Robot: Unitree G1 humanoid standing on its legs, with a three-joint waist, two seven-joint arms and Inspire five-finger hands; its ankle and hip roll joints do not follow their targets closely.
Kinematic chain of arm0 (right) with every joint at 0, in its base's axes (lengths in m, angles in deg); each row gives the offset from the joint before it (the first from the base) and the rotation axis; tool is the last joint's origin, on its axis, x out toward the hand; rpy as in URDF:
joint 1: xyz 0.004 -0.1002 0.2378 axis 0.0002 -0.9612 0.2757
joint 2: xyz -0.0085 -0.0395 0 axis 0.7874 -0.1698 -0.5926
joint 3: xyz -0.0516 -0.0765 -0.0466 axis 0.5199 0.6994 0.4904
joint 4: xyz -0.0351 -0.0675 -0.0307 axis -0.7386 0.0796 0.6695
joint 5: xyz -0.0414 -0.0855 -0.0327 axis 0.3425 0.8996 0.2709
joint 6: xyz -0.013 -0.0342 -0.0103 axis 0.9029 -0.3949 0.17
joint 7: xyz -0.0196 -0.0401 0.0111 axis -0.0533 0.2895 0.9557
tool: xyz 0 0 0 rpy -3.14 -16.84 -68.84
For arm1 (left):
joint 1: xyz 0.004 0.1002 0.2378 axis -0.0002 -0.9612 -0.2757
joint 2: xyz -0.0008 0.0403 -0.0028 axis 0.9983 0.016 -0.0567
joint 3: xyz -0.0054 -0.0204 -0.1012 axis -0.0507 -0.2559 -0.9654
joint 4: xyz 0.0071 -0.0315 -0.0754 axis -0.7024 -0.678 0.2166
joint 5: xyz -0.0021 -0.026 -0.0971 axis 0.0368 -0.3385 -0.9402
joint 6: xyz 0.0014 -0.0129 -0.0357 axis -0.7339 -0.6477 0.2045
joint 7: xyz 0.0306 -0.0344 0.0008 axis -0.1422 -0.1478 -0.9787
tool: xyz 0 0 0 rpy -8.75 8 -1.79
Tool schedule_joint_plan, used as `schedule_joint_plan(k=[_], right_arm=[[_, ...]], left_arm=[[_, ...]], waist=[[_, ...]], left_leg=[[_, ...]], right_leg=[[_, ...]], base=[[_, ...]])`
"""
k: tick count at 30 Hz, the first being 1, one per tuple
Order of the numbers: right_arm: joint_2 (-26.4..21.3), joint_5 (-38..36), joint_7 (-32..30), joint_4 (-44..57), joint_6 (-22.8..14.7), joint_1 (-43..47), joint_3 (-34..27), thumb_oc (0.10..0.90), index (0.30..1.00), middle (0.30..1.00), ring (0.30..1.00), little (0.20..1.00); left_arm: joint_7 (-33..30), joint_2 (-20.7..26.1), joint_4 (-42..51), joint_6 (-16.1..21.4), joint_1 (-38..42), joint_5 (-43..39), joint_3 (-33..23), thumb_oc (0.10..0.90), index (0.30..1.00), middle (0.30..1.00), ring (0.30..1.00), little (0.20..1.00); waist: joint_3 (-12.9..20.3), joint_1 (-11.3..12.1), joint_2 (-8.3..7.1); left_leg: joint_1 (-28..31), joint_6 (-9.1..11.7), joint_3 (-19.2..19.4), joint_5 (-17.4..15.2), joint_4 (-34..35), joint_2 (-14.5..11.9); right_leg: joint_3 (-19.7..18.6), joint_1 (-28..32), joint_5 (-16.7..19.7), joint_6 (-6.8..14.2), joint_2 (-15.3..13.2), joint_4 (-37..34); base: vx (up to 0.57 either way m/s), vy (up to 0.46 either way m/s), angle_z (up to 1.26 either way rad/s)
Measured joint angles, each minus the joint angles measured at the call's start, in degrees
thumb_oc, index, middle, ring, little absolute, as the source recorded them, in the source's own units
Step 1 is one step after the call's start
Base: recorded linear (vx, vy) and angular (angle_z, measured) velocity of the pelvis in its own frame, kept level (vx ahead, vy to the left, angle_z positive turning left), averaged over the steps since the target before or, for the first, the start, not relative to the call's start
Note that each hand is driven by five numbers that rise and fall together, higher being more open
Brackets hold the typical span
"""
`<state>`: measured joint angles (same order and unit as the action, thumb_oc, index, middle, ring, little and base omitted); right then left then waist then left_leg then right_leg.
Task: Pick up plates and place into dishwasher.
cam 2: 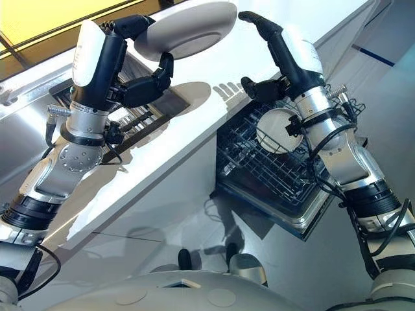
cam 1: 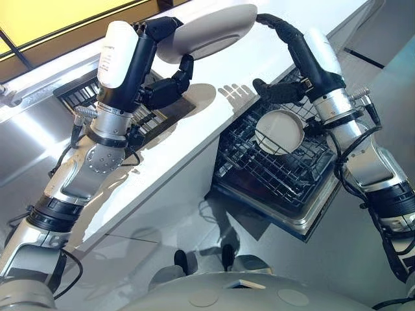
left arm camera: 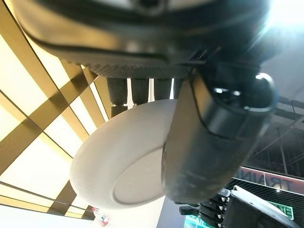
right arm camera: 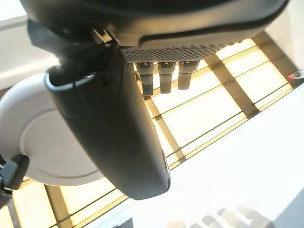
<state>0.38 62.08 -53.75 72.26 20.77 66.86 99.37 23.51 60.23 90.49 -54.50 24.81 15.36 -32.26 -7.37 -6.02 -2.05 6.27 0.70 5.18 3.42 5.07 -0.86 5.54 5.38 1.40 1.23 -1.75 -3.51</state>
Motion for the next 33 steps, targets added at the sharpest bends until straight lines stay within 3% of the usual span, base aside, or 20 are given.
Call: schedule_joint_plan(k=[12, 18, 23, 33], right_arm=[[2.83, -0.66, -2.0, 0.93, 0.81, 1.45, 0.0, 0.8, 0.9, 0.9, 0.9, 0.9], [3.96, -14.51, 9.02, 2.69, 1.0, 1.95, 0.02, 0.8, 0.9, 0.9, 0.9, 0.9], [4.01, -24.52, 14.75, 2.42, 3.75, 3.12, -0.41, 0.8, 0.9, 0.9, 0.9, 0.9], [4.29, -26.91, 20.8, 2.11, 2.33, 3.59, -3.16, 0.8, 0.9, 0.9, 0.9, 0.9]], left_arm=[[2.66, 0.14, 0.0, -0.08, 0.08, 0.0, 2.28, 0.1, 0.3, 0.3, 0.3, 0.2], [3.28, 0.09, -0.01, 0.0, 0.08, 0.0, 2.34, 0.1, 0.3, 0.3, 0.3, 0.2], [3.83, 0.15, -1.21, 0.28, 0.07, -0.03, 2.32, 0.1, 0.3, 0.3, 0.3, 0.2], [5.84, -0.63, -1.72, 0.56, 0.08, -0.62, 2.07, 0.1, 0.3, 0.3, 0.3, 0.2]], waist=[[-0.03, -0.11, 0.05], [-0.03, -0.25, 0.09], [-0.03, 0.26, 0.09], [-0.03, 1.37, 0.09]], left_leg=[[-0.02, 0.0, 0.11, 0.0, 0.0, -0.04], [-0.07, 0.01, 0.06, 0.0, -0.01, -0.05], [-0.11, 0.01, -0.08, 0.0, -0.01, -0.04], [-0.11, 0.0, -0.2, 0.0, -0.01, -0.03]], right_leg=[[-0.08, -0.01, 0.0, 0.0, 0.0, -0.09], [-0.08, 0.06, 0.0, 0.0, 0.04, -0.25], [0.02, 0.13, 0.0, 0.0, 0.0, -0.28], [0.03, 0.23, 0.0, 0.0, -0.01, -0.29]], base=[[0.0, 0.0, 0.0], [0.0, 0.0, 0.0], [0.0, 0.0, 0.0], [0.0, 0.0, 0.0]])
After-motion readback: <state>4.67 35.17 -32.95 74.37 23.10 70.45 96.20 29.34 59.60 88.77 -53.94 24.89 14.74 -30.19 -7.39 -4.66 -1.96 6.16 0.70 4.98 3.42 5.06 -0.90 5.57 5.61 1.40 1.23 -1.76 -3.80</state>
